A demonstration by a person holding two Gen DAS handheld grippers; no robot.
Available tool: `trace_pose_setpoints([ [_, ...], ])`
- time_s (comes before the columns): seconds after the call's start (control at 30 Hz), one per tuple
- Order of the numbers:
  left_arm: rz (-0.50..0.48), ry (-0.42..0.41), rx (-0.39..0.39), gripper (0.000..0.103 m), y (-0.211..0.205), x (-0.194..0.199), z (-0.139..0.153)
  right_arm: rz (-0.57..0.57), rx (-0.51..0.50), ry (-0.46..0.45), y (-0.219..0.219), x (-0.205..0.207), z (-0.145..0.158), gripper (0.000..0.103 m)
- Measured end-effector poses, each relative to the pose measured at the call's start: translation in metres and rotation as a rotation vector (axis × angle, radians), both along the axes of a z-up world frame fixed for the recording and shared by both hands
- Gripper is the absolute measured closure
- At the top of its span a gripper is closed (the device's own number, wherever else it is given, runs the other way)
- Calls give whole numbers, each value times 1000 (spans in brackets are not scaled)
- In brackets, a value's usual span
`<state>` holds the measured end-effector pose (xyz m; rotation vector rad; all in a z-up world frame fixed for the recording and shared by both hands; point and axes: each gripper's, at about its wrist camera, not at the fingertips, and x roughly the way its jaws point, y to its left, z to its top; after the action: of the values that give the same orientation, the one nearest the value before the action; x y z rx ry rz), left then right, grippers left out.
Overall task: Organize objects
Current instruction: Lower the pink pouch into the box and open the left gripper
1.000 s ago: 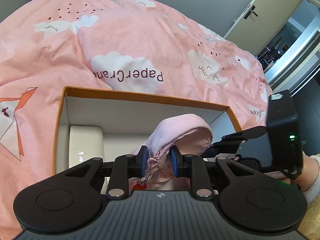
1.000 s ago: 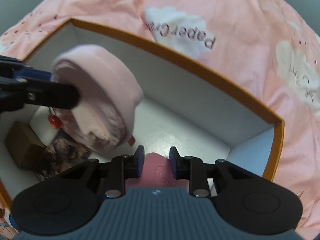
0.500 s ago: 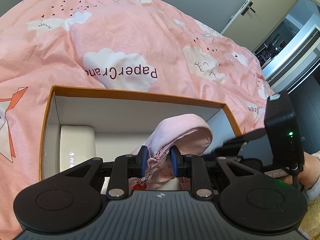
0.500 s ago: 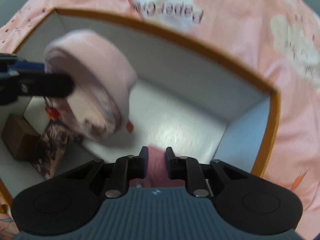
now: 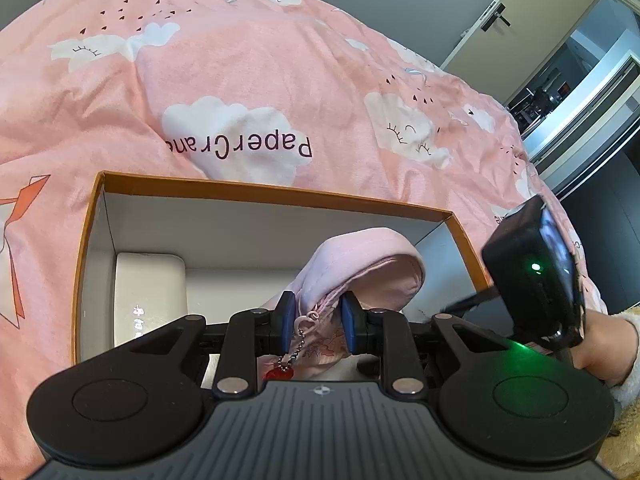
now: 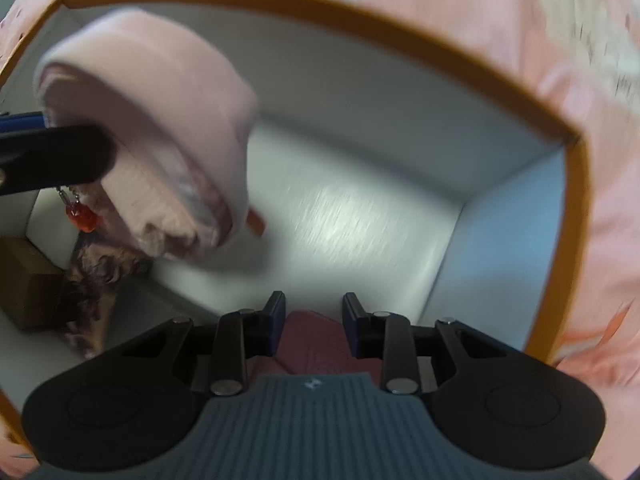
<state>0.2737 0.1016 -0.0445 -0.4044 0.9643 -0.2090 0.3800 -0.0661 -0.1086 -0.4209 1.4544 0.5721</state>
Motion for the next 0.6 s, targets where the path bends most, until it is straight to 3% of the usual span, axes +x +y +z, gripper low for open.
trace_pose_setpoints([
  [0.2,5,4,-25,76,1,-5,6,-35,20,-54,-3,-5,14,70],
  [0.4,12,24,-108,76,-7,-12,15,-48,129,-287,-34,-34,79,68],
  [0.6,4,144,-240,76,-33,-13,-1,-135,207,-515,-83,-62,122,64],
])
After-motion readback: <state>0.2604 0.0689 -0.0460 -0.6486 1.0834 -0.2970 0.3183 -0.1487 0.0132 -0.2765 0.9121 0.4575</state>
